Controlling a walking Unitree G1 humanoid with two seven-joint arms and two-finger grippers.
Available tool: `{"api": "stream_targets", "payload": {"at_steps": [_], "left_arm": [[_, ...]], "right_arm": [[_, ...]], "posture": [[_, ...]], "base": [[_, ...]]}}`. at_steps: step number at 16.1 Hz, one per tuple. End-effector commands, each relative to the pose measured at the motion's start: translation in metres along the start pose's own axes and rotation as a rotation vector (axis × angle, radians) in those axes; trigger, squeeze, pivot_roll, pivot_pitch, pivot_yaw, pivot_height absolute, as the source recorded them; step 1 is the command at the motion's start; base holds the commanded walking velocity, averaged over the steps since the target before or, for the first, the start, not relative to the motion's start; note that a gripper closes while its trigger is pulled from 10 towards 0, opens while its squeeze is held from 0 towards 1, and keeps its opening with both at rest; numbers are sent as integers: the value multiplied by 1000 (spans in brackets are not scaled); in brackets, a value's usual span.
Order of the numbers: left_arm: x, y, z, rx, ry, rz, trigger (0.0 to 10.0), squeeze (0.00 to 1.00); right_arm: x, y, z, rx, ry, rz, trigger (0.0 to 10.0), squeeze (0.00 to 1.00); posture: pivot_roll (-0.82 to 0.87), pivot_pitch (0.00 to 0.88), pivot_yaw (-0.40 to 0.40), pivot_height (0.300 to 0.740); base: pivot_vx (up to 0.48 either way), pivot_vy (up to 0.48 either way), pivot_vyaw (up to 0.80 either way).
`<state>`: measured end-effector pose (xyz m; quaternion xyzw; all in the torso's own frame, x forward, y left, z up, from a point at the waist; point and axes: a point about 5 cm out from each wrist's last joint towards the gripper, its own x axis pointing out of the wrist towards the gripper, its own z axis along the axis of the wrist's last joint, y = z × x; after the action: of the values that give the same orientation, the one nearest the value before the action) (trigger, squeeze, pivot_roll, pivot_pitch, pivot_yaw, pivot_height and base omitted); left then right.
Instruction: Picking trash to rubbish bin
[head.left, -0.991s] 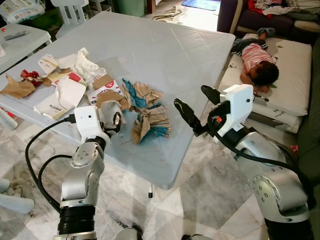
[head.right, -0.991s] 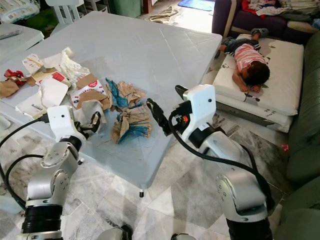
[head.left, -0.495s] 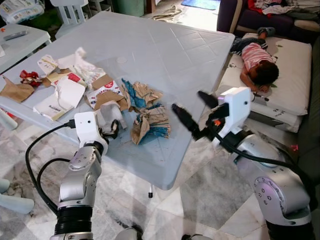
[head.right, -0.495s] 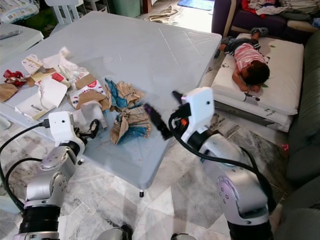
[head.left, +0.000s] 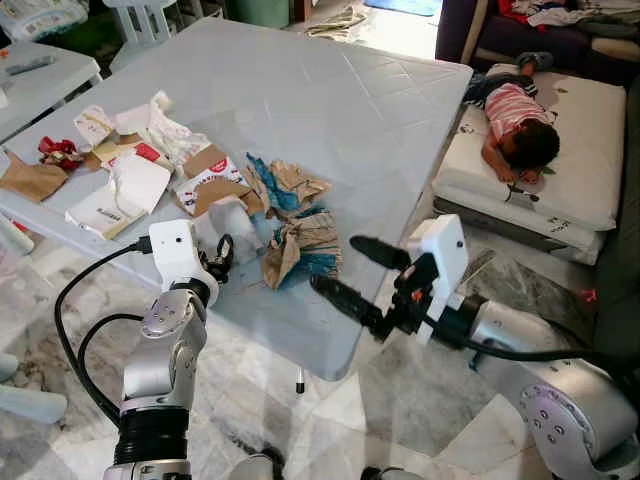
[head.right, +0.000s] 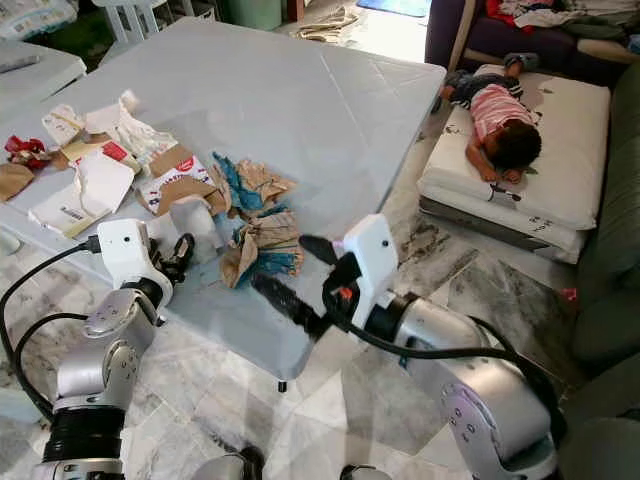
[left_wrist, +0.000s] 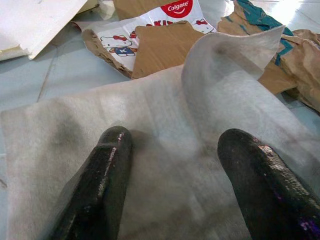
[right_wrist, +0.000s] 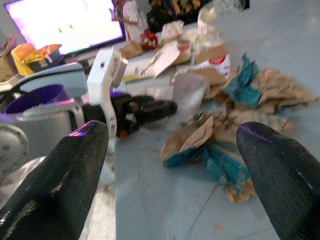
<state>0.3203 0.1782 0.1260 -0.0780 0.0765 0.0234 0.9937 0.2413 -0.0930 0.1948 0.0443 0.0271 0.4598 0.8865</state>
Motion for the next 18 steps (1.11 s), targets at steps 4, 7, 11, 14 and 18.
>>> {"api": "stream_targets", "payload": {"at_steps": [4, 7, 11, 14, 18], "left_arm": [[-6, 3, -19, 3, 62, 24, 0, 0], [-12, 6, -19, 25, 43, 72, 0, 0], [-19, 6, -21, 29, 31, 101, 0, 0], [-22, 4, -20, 32, 15, 112, 0, 0], [-23, 7, -13, 49, -33, 149, 0, 0]], "right_arm": [[-5, 11, -9, 16, 68, 73, 10000, 0], [-5, 11, -13, 7, 85, 65, 10000, 0], [-5, 11, -14, 4, 88, 55, 10000, 0], [-4, 11, -15, 2, 88, 50, 10000, 0], [-3, 10, -15, 2, 85, 40, 10000, 0]], "posture": [[-36, 185, -31, 740], [-34, 188, -30, 740], [-27, 193, -28, 740], [-24, 195, -28, 740], [-22, 196, -26, 740]], "base": [[0, 0, 0], [0, 0, 0], [0, 0, 0], [0, 0, 0], [0, 0, 0]]}}
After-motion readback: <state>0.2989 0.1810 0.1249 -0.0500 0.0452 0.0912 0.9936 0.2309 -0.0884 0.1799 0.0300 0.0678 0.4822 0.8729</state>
